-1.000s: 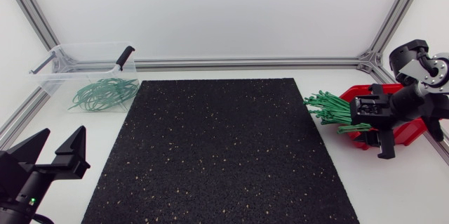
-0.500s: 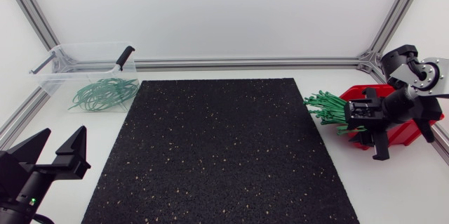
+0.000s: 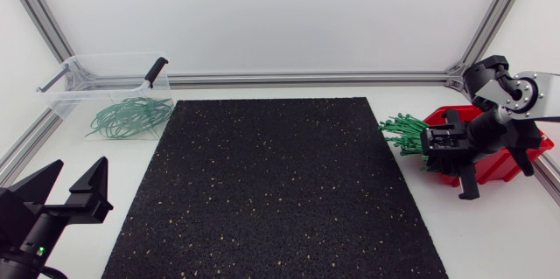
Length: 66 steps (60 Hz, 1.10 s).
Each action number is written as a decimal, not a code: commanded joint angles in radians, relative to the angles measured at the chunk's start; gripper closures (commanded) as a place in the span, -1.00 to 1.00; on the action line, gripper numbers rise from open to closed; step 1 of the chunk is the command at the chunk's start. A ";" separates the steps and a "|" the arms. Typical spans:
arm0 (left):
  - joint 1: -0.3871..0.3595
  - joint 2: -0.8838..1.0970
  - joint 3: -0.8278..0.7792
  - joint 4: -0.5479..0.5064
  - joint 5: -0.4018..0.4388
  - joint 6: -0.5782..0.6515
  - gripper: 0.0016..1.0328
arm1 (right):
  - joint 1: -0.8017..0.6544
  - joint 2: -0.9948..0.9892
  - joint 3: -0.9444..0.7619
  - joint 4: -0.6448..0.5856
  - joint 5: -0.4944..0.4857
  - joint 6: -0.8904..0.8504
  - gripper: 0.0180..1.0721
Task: Take a green cable tie from the red box, thread the tail through the head to close it, then place it in the transparent bin on the left.
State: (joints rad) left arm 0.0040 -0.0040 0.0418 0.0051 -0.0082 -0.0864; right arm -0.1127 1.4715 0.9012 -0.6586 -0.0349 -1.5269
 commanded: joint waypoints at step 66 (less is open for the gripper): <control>-0.002 -0.011 -0.046 0.039 -0.001 -0.023 -0.92 | 0.062 -0.249 0.309 -0.300 -0.292 0.275 0.89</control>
State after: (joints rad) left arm 0.0040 -0.0063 0.0406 0.0158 -0.0082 -0.0864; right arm -0.0696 1.2366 1.1759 -0.9394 -0.3019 -1.3178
